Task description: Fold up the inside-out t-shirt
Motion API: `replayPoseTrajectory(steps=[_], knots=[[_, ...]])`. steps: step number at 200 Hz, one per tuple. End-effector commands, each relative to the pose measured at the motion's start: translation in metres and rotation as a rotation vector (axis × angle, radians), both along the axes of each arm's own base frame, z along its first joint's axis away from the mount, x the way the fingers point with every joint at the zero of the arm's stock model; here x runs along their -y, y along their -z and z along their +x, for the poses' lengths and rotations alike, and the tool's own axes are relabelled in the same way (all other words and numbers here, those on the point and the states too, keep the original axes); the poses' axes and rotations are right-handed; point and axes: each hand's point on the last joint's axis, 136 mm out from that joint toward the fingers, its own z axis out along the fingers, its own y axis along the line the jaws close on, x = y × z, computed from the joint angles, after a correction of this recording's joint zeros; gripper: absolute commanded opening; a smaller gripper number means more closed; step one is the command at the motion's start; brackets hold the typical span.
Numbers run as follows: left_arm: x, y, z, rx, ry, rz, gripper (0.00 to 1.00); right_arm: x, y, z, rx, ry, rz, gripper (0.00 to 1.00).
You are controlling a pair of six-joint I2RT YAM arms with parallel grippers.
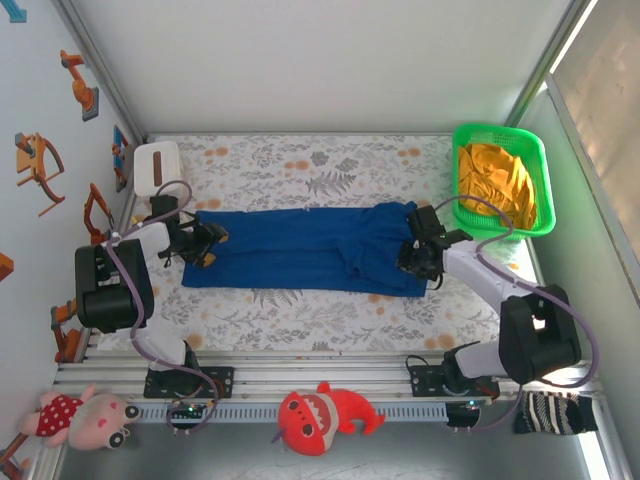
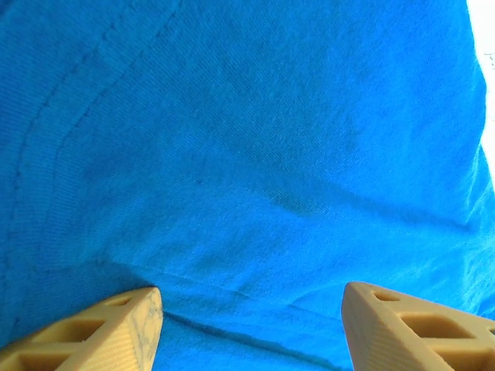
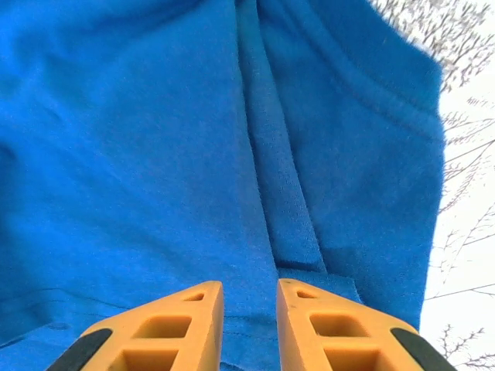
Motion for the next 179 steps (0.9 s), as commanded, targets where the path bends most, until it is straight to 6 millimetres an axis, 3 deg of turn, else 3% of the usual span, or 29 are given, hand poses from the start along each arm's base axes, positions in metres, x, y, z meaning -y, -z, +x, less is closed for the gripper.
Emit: replayPoseTrajectory(steps=[1,61,77,87,144,179], knots=[[-0.003,0.020,-0.010,-0.074,-0.011,0.017,0.62,-0.005,0.016,-0.008,-0.042,-0.007,0.006,0.24],[-0.004,0.021,-0.010,-0.079,-0.023,0.019,0.62,-0.008,0.038,-0.016,-0.095,0.003,0.005,0.23],[-0.005,0.023,-0.011,-0.083,-0.023,0.023,0.62,-0.008,0.041,-0.016,-0.100,0.003,0.004,0.12],[-0.005,0.024,-0.012,-0.089,-0.025,0.024,0.62,-0.006,0.037,-0.015,-0.092,0.003,-0.008,0.00],[-0.016,0.035,-0.017,-0.127,-0.062,0.051,0.60,0.021,-0.009,-0.008,0.015,0.049,-0.052,0.00],[-0.020,0.037,-0.017,-0.131,-0.069,0.053,0.60,0.039,-0.004,-0.015,-0.009,0.107,-0.045,0.00]])
